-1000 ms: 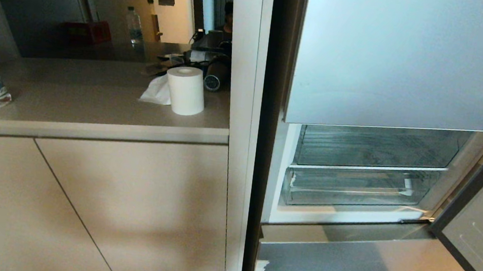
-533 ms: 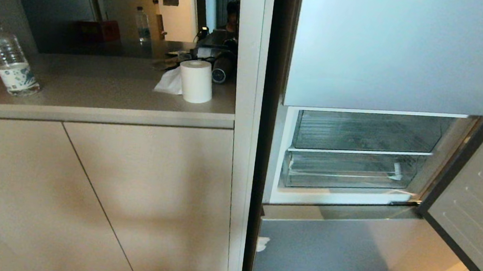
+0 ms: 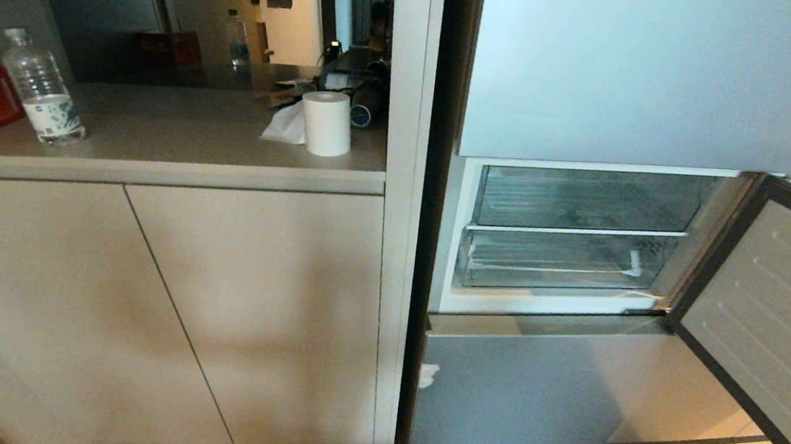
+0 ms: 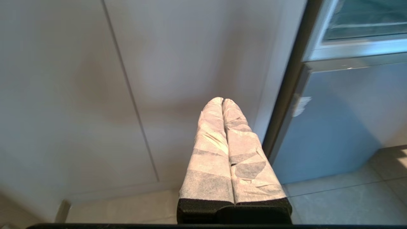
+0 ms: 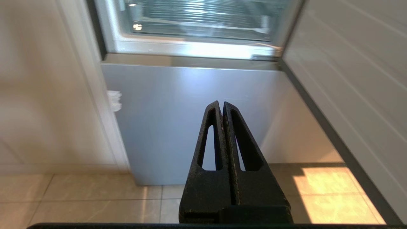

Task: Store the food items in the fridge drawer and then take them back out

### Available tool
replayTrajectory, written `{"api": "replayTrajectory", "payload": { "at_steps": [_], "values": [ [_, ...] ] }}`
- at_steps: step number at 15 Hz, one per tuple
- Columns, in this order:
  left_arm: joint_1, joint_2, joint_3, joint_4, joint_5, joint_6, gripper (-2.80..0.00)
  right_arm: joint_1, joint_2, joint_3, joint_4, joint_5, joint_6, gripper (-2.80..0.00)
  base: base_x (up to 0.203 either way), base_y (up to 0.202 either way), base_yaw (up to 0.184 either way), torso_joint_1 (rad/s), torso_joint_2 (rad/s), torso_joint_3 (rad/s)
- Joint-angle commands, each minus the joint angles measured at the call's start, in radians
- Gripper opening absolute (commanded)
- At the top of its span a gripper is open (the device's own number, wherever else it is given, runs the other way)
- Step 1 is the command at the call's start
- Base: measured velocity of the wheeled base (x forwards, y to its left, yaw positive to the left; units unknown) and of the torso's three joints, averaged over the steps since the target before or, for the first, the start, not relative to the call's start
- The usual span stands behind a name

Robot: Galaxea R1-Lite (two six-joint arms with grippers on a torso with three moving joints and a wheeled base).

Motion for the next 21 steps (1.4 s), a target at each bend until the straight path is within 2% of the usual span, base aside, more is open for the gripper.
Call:
{"api": "replayTrajectory", "payload": {
  "at_steps": [1, 15, 19, 21],
  "values": [
    [0.000, 0.002, 0.000, -0.001, 0.000, 0.000, -2.80, 0.000, 0.001, 0.000, 0.000, 0.001, -0.001, -2.80, 0.000, 0.000, 0.000, 0.000, 0.00, 0.000],
    [0.000, 0.002, 0.000, -0.001, 0.000, 0.000, -2.80, 0.000, 0.001, 0.000, -0.001, 0.000, 0.004, -2.80, -0.001, 0.007, -0.165, 0.003, 0.00, 0.002],
    [0.000, 0.001, 0.000, -0.001, 0.000, 0.000, -2.80, 0.000, 0.001, -0.015, -0.001, -0.001, -0.001, -2.80, 0.000, 0.001, -0.044, -0.001, 0.00, 0.002],
    [0.000, 0.001, 0.000, -0.001, 0.000, 0.000, -2.80, -0.003, 0.053, -0.083, 0.000, -0.020, 0.046, -2.80, 0.000, 0.000, 0.000, 0.000, 0.00, 0.000]
  ]
}}
